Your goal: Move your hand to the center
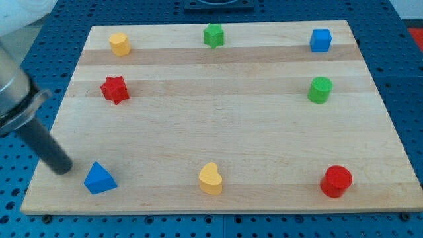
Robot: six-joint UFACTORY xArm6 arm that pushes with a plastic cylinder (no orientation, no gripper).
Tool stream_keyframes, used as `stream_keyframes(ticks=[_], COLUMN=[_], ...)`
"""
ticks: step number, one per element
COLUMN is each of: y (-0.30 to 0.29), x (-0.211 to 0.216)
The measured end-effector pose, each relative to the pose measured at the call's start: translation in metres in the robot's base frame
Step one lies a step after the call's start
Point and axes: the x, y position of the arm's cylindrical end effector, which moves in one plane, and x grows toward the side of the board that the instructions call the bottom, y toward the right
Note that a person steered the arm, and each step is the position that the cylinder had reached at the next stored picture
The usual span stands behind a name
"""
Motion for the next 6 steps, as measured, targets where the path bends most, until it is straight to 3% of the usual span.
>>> stream_keyframes(ticks=[2, 3, 5, 6], y=[0.153, 0.201, 0.229, 0.316], x=[-0.09, -0.116, -0.137, -0.224])
